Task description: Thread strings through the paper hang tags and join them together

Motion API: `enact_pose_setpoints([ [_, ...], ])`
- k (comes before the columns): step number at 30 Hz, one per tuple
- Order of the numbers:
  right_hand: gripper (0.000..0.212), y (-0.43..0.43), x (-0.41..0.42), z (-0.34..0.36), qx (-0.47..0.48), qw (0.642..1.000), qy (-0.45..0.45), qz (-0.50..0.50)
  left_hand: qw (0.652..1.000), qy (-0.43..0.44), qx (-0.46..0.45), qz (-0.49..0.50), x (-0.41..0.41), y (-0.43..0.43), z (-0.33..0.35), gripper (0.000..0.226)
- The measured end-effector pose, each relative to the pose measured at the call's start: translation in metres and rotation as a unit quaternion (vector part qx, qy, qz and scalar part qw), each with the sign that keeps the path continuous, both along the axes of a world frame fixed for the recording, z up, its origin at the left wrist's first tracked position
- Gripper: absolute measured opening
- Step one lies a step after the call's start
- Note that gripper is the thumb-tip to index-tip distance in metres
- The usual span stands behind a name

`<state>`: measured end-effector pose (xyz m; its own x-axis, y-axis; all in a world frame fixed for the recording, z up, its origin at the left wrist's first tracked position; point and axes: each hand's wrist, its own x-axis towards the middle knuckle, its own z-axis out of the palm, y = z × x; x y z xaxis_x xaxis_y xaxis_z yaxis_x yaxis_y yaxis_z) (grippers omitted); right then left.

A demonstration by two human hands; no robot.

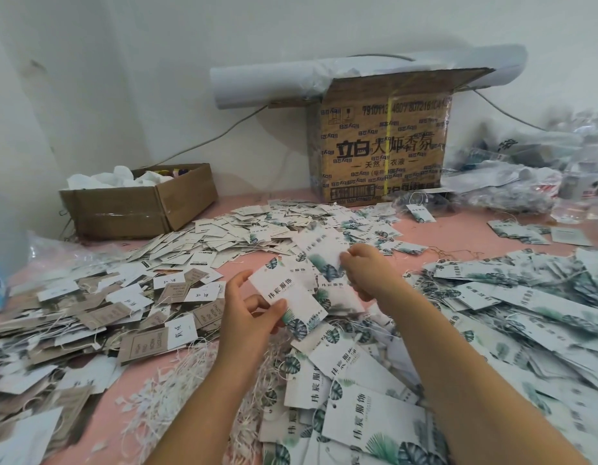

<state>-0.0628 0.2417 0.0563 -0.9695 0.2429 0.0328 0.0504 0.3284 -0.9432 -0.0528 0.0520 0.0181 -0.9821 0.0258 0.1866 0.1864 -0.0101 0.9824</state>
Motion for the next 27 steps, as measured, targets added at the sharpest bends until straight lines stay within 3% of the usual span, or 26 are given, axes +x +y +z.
enact_pose_setpoints([
  [2, 0.02, -0.009, 0.006, 0.008, -0.072, 0.992, 0.014, 0.102, 1.0, 0.0, -0.002, -0.007, -0.001, 0.0, 0.0, 0.06],
  [5, 0.021, -0.019, 0.008, 0.009, -0.008, 0.984, -0.012, 0.175, 1.0, 0.011, 0.018, -0.01, 0.0, 0.001, 0.001, 0.06],
  [8, 0.022, -0.021, 0.007, 0.006, 0.097, 0.984, -0.03, 0.147, 0.999, 0.026, 0.038, -0.009, 0.001, 0.001, 0.002, 0.058],
  [12, 0.027, -0.02, 0.007, 0.007, 0.126, 0.979, -0.034, 0.155, 0.999, 0.03, 0.034, -0.002, 0.0, 0.001, 0.001, 0.051],
  [17, 0.024, -0.019, 0.012, 0.013, 0.16, 0.964, -0.065, 0.201, 0.999, 0.022, 0.039, 0.023, -0.003, 0.0, -0.001, 0.019],
  [27, 0.011, -0.013, 0.014, 0.025, 0.093, 0.987, 0.077, 0.104, 0.997, 0.039, 0.059, 0.03, -0.001, -0.003, 0.002, 0.028],
])
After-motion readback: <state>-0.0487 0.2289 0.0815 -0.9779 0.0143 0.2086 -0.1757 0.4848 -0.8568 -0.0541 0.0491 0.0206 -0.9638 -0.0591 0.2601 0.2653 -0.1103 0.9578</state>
